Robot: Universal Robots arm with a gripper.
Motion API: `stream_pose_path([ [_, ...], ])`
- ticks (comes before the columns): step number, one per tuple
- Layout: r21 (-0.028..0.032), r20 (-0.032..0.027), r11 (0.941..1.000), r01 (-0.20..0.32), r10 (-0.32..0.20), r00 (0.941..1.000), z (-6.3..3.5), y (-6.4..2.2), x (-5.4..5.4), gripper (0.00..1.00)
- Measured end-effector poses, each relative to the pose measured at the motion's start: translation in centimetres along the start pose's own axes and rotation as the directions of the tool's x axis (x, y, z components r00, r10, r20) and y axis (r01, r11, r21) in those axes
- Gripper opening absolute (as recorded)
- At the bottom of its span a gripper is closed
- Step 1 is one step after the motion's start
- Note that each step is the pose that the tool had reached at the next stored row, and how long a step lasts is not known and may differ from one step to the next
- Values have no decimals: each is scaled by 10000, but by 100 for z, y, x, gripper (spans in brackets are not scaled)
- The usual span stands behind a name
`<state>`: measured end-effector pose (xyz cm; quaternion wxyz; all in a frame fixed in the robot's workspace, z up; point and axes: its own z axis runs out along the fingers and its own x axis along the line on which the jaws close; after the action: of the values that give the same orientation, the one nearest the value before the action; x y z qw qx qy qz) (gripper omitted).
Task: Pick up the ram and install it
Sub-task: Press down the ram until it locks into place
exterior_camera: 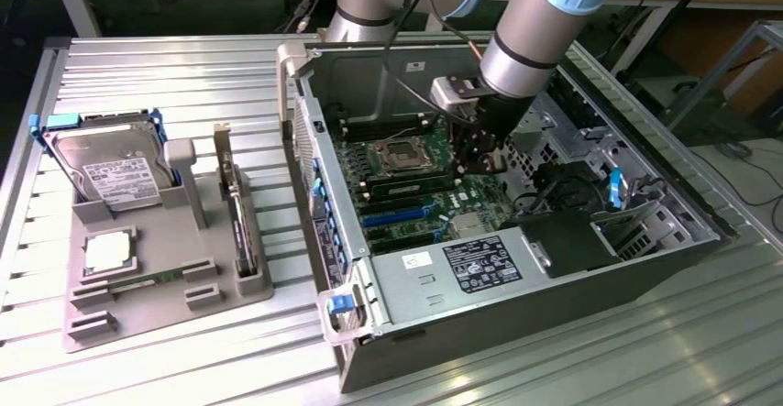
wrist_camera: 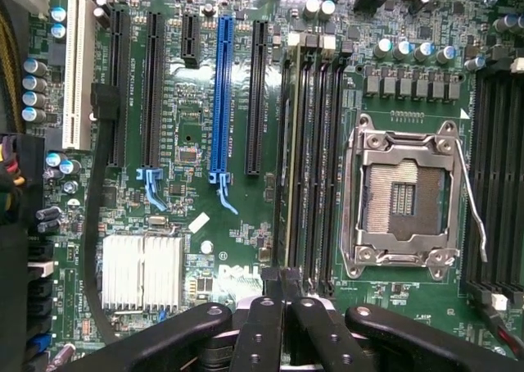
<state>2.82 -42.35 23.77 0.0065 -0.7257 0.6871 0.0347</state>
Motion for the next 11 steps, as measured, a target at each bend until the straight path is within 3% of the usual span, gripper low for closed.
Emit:
stream_pose_path([
  [5, 16, -43, 10000, -1, 1, 10000, 62, -2, 4, 10],
  [11, 21, -25, 10000, 0, 0, 10000, 60, -3, 6, 10],
])
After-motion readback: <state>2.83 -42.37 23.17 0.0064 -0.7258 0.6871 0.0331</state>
